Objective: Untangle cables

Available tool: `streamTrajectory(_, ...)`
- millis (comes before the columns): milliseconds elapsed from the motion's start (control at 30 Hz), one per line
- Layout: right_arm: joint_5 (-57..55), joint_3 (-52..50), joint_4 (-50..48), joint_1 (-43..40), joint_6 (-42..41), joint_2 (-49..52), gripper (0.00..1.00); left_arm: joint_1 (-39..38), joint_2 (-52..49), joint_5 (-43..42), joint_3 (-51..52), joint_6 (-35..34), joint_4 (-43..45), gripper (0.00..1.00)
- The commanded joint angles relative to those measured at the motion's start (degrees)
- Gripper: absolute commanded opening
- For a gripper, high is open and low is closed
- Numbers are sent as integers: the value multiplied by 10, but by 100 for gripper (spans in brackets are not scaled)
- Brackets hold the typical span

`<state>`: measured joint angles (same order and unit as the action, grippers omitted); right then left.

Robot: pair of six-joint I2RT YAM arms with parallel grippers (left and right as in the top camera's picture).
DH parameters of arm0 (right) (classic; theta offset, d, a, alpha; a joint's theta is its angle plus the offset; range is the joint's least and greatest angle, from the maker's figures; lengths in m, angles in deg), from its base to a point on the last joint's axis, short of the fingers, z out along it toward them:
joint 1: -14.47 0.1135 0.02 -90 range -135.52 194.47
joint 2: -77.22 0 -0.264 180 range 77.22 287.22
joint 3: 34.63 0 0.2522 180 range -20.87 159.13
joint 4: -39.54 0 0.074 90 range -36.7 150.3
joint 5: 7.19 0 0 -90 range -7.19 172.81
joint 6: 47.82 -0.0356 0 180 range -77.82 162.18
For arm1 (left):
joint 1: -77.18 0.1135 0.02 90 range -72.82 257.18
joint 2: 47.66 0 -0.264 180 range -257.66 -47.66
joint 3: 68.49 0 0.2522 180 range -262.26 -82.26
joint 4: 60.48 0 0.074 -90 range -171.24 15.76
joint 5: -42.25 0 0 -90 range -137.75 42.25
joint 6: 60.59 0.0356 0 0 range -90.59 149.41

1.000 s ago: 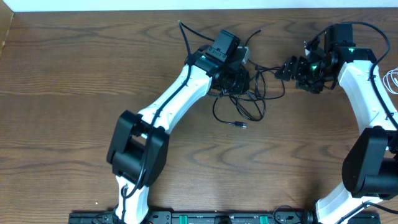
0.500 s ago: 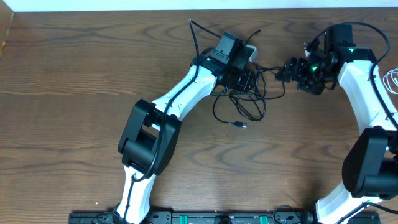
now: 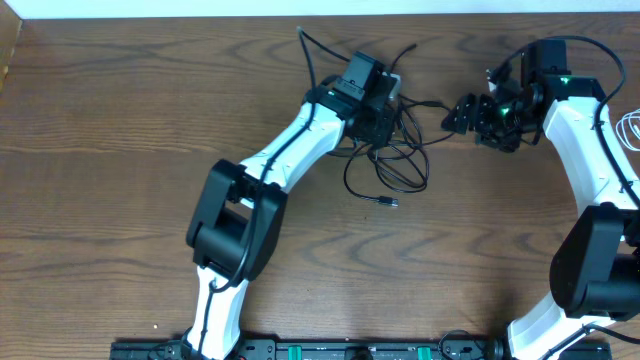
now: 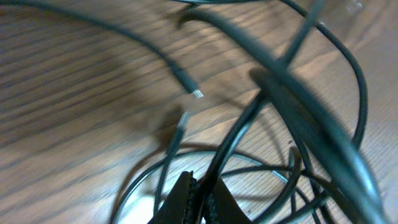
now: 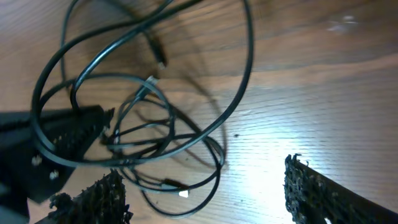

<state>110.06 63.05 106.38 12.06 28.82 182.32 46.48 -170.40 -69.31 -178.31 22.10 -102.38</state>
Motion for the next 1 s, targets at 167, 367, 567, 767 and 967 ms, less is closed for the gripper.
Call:
streamTrajectory(167,143,-1,-2,39,116,0,81,14,159,30,-22,-80,-21,7)
streamTrajectory(367,158,5,-9,61,116,-4,80,14,198,30,-22,-96,-27,7)
streamTrajectory(567,176,5,-50,63,86,-27,80,13,199,27,-22,-107,-44,8)
streamTrajectory(767,108,5,-90,69,-11,-28,79,13,201,-21,-22,-111,-42,7)
streamTrajectory(967,102,5,-118,100,-14,-28,80,13,235,-39,-22,-117,-39,7)
